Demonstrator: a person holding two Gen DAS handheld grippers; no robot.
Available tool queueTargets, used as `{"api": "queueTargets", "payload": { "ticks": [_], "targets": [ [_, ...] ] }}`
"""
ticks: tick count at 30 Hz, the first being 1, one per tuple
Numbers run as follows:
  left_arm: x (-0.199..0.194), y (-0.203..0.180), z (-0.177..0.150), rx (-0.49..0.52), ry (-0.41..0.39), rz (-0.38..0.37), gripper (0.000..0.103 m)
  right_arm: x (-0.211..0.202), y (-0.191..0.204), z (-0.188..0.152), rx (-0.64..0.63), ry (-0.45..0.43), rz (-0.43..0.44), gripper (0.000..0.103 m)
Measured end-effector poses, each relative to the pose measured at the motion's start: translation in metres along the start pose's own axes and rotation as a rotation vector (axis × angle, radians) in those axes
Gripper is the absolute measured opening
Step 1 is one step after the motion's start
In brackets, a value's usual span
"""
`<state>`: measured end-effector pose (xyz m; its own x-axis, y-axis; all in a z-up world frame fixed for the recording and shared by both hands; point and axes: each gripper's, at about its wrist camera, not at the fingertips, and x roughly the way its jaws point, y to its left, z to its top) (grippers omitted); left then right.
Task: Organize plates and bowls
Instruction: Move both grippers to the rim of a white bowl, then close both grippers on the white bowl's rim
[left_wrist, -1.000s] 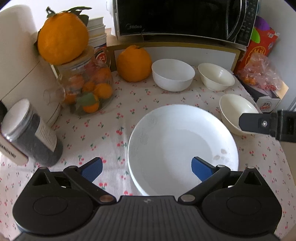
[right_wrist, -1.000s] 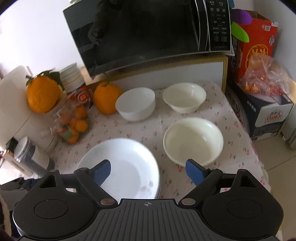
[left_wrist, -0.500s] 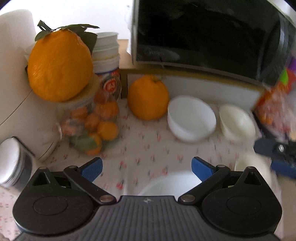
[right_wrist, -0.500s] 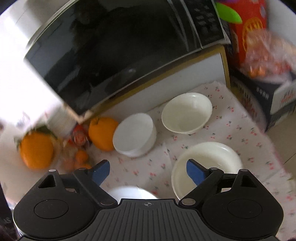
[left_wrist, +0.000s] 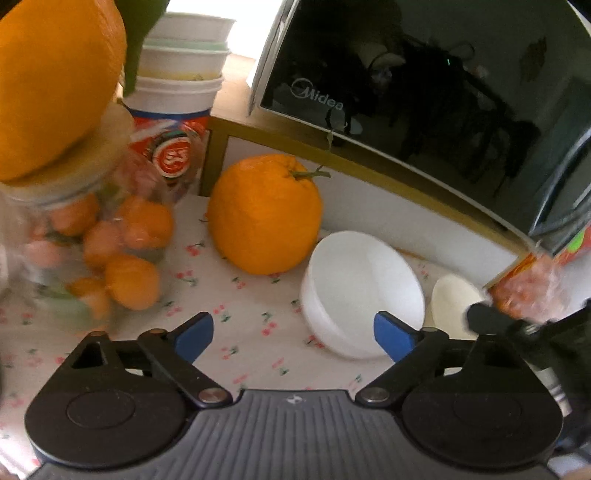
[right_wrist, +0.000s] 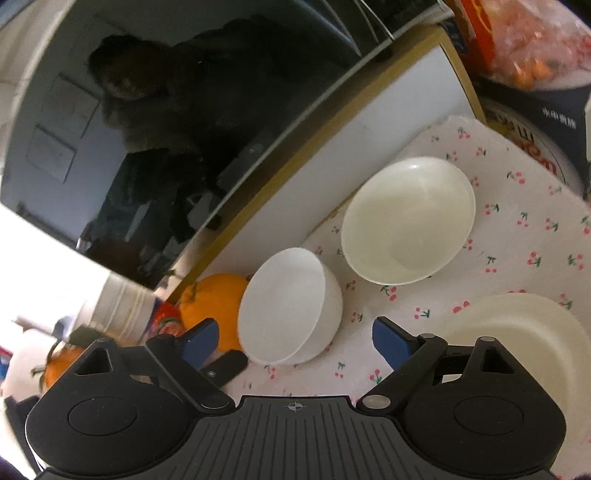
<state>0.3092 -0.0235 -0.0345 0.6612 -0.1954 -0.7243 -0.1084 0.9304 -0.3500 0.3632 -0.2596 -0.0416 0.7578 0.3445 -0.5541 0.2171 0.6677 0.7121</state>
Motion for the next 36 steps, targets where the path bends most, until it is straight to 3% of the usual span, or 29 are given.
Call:
{"api": "queueTargets", "payload": {
  "ticks": [3,5,8,12,15,16,18,21,36],
  "targets": [
    [0.007,0.001,0.002,-0.051,-0.004,-0.037,0.082,0.015,-0.005,-0.002,0.029,0.0,-0.016,0.087],
    [0.011,0.001,0.002,-0.072,-0.015,-0.042,0.077,0.026,-0.007,-0.005,0.05,0.014,-0.015,0.076],
    [0.018,-0.002,-0.001,-0.07,-0.027,-0.009,0.063,0.036,-0.004,-0.01,0.048,0.01,-0.032,0.062],
    [0.025,-0.003,-0.007,-0.059,-0.015,0.015,0.043,0.045,0.005,-0.018,0.006,-0.024,-0.087,0.057],
    [0.028,0.001,-0.009,-0.063,-0.001,-0.003,0.038,0.054,0.005,-0.023,-0.002,-0.043,-0.108,0.048],
    [0.029,0.002,-0.008,-0.062,0.004,-0.001,0.038,0.056,0.005,-0.025,-0.005,-0.047,-0.118,0.043],
    [0.03,0.003,-0.01,-0.056,0.009,0.0,0.025,0.06,0.004,-0.028,-0.017,-0.049,-0.134,0.033],
    [0.03,0.005,-0.01,-0.063,0.023,-0.017,0.013,0.066,0.002,-0.032,-0.029,-0.034,-0.135,0.02],
    [0.02,-0.007,-0.01,-0.037,0.006,0.002,0.008,0.058,0.008,-0.036,-0.019,-0.034,-0.11,0.019]
  ]
}}
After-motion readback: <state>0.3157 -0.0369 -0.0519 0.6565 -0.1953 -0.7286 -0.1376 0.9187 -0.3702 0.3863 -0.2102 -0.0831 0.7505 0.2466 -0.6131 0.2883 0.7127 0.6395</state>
